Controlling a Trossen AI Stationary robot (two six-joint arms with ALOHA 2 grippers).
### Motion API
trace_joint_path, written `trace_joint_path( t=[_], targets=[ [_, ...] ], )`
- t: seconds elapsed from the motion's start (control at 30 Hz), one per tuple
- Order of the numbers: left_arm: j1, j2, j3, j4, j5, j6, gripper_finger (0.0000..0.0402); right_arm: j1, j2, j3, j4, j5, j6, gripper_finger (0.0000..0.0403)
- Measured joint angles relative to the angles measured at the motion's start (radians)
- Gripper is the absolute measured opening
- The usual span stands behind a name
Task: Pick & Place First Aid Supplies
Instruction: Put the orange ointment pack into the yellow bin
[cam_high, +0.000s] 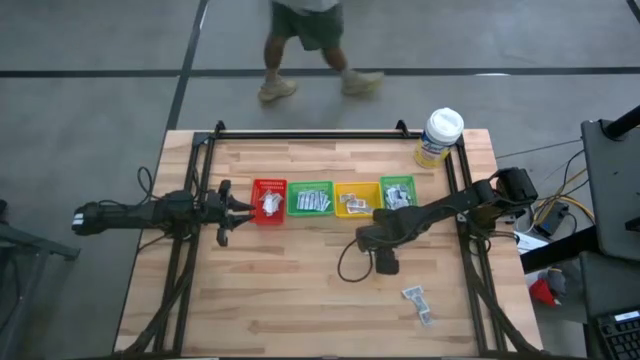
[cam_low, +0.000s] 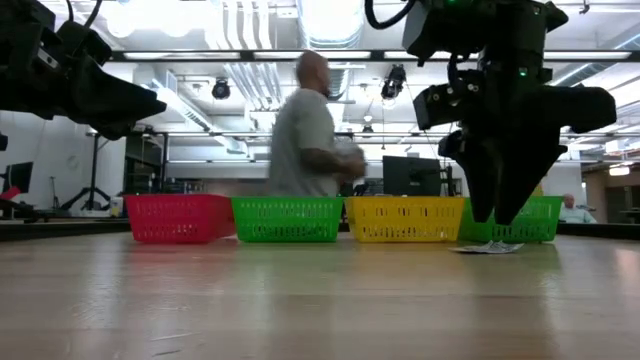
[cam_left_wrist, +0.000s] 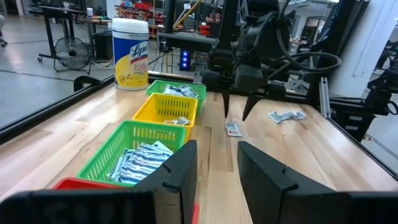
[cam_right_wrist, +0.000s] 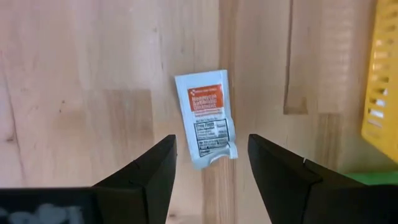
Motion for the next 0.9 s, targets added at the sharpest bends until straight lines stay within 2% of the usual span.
trace_joint_path(
  t=[0.33,0.57,0.9],
  targets=[
    [0.000,0.001,0.000,-0.002,0.000,0.001,0.0113,0.000,0.006,-0.034,0.024,-0.001,-0.072,0.0199],
    [0.000,0.001,0.000,-0.002,0.000,0.001,0.0113,0.006,0.009,-0.079,0.105,-0.008,-0.080,0.0199],
    [0.000,0.009,0.000,-0.002,0.000,0.002,0.0113,0.006,0.114,-0.063,0.119,-0.012,-0.107,0.0199]
  ],
)
